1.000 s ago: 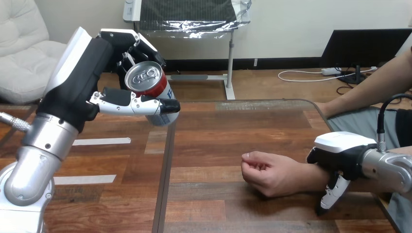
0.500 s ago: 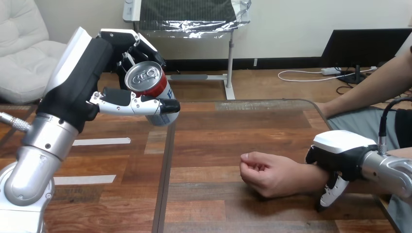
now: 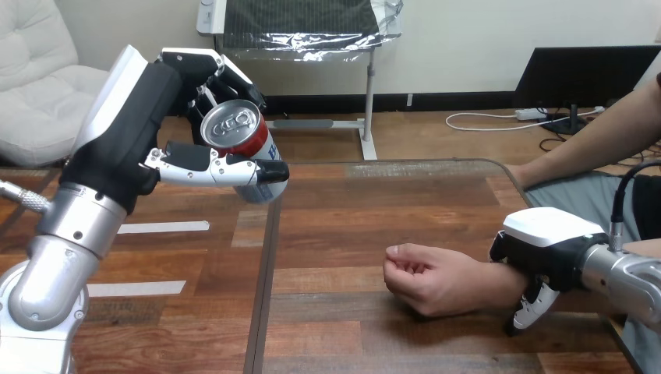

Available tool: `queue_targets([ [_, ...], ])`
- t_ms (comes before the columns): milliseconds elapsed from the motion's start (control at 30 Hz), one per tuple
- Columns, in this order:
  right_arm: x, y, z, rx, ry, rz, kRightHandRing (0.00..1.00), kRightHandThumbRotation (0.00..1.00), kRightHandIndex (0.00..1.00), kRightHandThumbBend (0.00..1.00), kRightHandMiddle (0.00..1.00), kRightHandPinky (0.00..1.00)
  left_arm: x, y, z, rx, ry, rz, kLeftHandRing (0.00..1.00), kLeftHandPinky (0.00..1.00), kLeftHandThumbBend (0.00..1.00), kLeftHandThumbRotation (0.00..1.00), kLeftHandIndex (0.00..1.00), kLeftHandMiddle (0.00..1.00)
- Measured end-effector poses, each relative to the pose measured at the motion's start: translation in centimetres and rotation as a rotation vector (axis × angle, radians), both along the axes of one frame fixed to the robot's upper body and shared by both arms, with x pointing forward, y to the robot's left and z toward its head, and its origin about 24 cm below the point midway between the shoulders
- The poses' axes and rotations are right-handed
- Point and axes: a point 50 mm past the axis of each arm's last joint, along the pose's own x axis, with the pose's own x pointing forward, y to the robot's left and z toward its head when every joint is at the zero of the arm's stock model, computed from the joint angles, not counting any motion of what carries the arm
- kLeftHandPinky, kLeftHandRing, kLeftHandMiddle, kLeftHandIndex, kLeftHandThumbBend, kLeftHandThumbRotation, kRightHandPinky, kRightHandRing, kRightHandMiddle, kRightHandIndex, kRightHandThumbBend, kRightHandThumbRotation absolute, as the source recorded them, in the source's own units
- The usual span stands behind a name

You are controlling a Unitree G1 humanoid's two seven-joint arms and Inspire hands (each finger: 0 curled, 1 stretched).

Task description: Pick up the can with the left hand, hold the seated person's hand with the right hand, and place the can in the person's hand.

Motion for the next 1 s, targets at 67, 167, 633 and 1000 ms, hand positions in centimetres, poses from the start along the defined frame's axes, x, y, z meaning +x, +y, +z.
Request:
queue_targets([
  [67,0.0,0.0,0.0,0.003,-0.005,0.001,0.29,0.09,0.42,0.74,0.38,0.23,0.0,0.0,0.0,-0.001,0.001,0.000,0.29,0.23,0.71,0.00,0.40,0.35],
  [167,0.0,-0.1,-0.1,0.008,-0.008,-0.002,0.29,0.08,0.42,0.73,0.38,0.23,0.1,0.0,-0.2,-0.004,0.003,-0.002,0.28,0.23,0.71,0.00,0.40,0.35],
  [633,-0.1,-0.3,-0.2,0.052,-0.023,-0.015,0.30,0.05,0.41,0.75,0.38,0.24,0.5,-0.2,-1.2,-0.010,0.032,-0.009,0.24,0.20,0.74,0.00,0.40,0.34],
  [1000,0.0,-0.2,-0.1,0.106,-0.062,-0.010,0.30,0.02,0.39,0.77,0.37,0.24,1.1,-0.9,-2.8,-0.015,0.083,-0.010,0.17,0.12,0.76,0.00,0.40,0.30],
])
